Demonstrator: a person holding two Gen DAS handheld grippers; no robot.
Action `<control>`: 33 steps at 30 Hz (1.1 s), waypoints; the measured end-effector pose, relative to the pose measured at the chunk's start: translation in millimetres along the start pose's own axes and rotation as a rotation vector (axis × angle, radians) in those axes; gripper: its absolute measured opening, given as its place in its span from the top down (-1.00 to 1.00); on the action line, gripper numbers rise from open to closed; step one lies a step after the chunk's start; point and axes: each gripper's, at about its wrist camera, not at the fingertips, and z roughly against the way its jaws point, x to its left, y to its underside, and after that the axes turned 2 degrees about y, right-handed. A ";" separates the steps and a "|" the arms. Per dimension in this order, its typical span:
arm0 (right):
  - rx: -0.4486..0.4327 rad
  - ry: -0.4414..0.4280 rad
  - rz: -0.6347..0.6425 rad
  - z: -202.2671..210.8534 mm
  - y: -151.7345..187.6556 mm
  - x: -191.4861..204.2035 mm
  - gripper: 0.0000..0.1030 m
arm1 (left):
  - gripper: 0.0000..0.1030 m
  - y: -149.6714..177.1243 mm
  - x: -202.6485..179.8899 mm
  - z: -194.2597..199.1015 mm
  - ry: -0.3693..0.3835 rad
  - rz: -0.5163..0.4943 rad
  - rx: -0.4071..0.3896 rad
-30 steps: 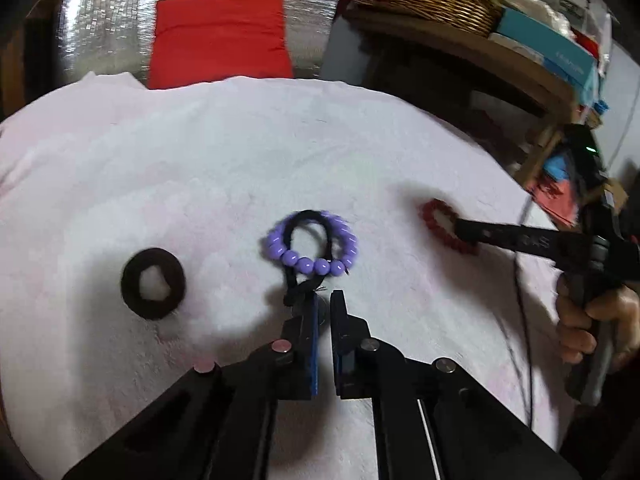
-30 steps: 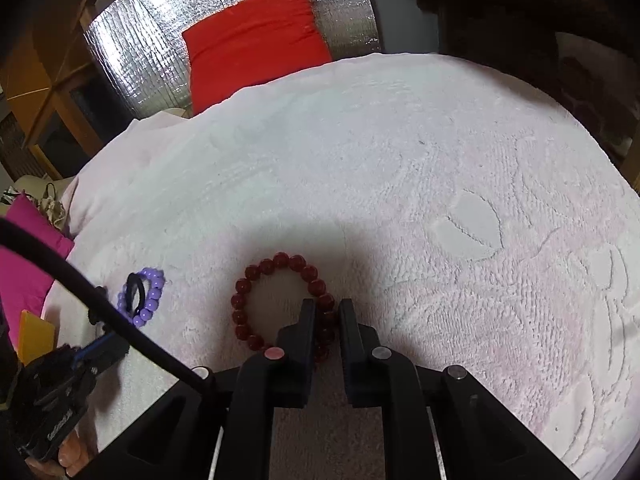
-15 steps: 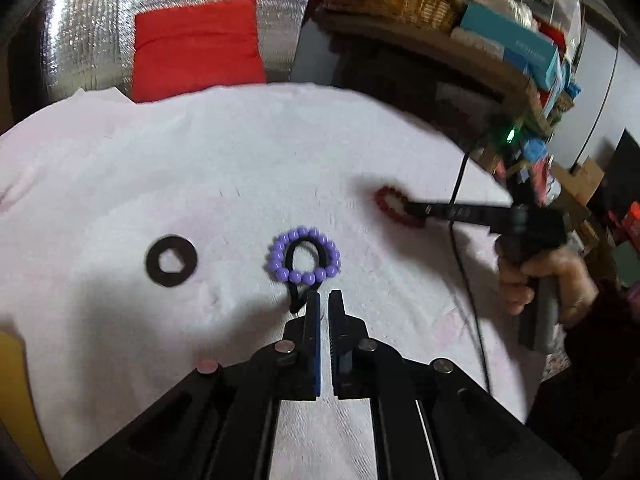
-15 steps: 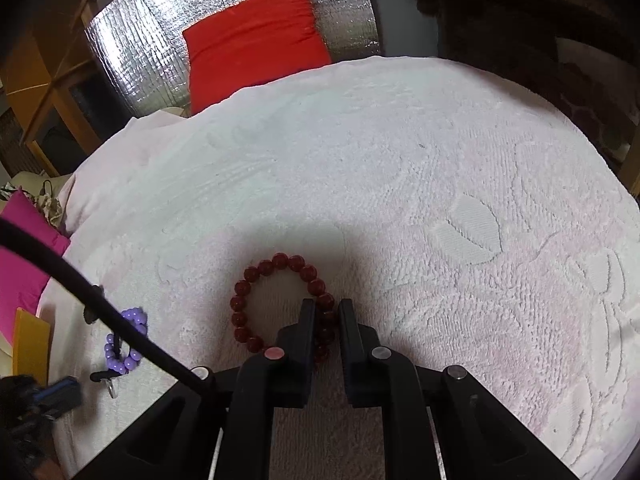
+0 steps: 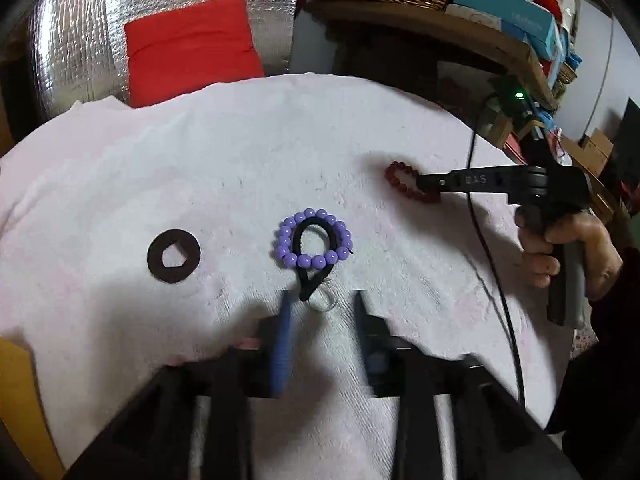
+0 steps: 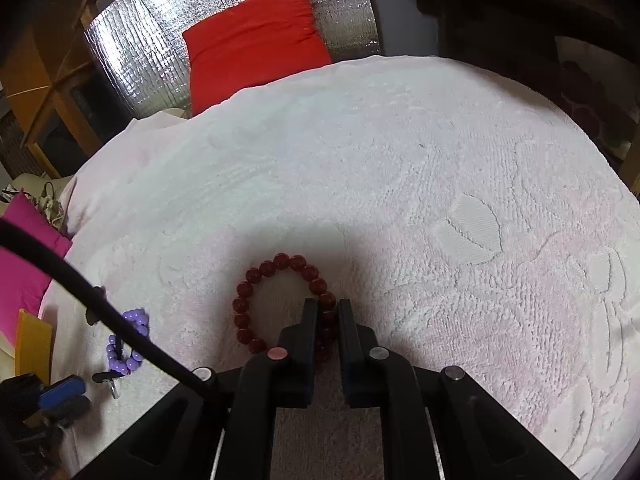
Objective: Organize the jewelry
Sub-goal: 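Lift the hair tie with the left tool while the right tool holds the red bracelet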
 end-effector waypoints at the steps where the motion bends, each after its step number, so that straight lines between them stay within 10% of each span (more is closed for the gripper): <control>1: 0.000 0.000 -0.002 -0.3 -0.2 0.3 0.80 | 0.06 0.0 -0.2 -1.4 -0.013 0.001 -0.009; 7: 0.000 -0.002 0.002 -0.6 -0.8 -0.2 0.80 | 0.06 -4.2 -1.9 -16.8 -0.017 0.005 -0.007; 10: 0.000 -0.003 0.003 -0.4 -0.5 -1.0 0.80 | 0.55 -5.2 -2.3 -26.9 0.000 0.012 0.015; 26: 0.011 -0.057 -0.029 10.8 0.1 3.3 0.80 | 0.56 -6.6 13.8 31.2 0.122 0.151 -0.004; 33: -0.035 -0.180 -0.046 31.1 -3.1 11.9 0.80 | 0.56 3.7 41.8 52.8 0.060 0.264 -0.042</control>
